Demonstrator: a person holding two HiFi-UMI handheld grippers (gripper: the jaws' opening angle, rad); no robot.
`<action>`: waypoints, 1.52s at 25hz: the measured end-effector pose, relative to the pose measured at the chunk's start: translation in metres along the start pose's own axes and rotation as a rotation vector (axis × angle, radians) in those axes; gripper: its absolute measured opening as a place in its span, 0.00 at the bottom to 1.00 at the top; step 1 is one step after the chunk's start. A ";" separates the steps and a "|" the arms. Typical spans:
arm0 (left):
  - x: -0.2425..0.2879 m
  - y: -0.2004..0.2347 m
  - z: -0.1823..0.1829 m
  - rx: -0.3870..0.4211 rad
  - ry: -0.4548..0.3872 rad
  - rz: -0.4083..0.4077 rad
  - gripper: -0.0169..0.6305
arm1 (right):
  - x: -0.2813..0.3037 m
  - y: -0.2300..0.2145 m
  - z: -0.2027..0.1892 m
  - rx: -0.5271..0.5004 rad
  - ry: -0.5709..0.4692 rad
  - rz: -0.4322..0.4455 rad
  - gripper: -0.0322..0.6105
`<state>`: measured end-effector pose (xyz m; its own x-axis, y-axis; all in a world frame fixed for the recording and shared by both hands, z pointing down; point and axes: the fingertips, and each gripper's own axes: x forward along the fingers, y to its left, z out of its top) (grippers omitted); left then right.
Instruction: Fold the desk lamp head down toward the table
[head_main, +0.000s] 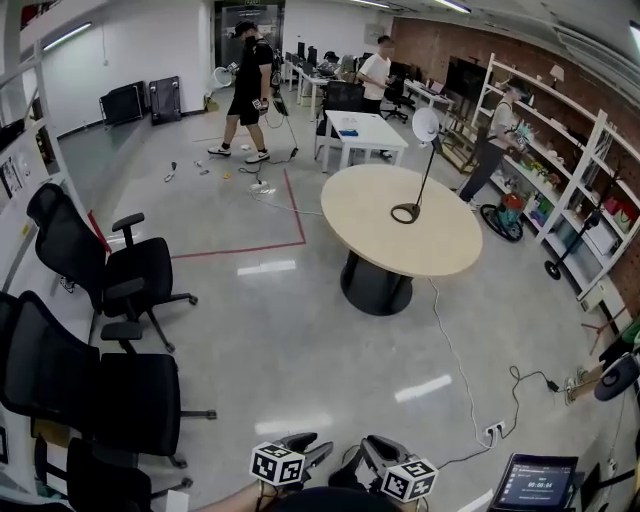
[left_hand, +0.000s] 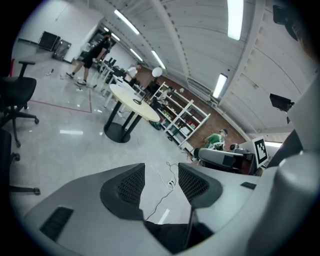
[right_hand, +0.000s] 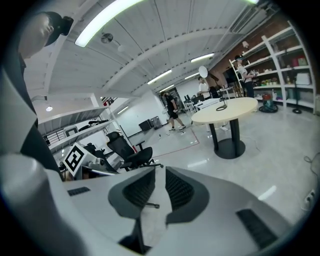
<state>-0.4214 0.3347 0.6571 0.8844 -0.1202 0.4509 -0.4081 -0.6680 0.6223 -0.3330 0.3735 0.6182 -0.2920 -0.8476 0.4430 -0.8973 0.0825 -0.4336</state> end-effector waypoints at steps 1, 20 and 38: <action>0.003 0.004 0.007 0.002 -0.005 0.014 0.36 | 0.007 -0.003 0.005 0.000 -0.002 0.015 0.16; 0.123 -0.008 0.125 0.063 -0.063 0.174 0.36 | 0.048 -0.142 0.122 0.019 -0.049 0.171 0.16; 0.218 -0.017 0.175 0.184 0.055 0.088 0.36 | 0.040 -0.241 0.157 0.127 -0.168 0.039 0.16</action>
<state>-0.1817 0.1916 0.6333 0.8312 -0.1470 0.5362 -0.4305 -0.7804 0.4534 -0.0771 0.2373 0.6174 -0.2573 -0.9213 0.2916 -0.8343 0.0596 -0.5480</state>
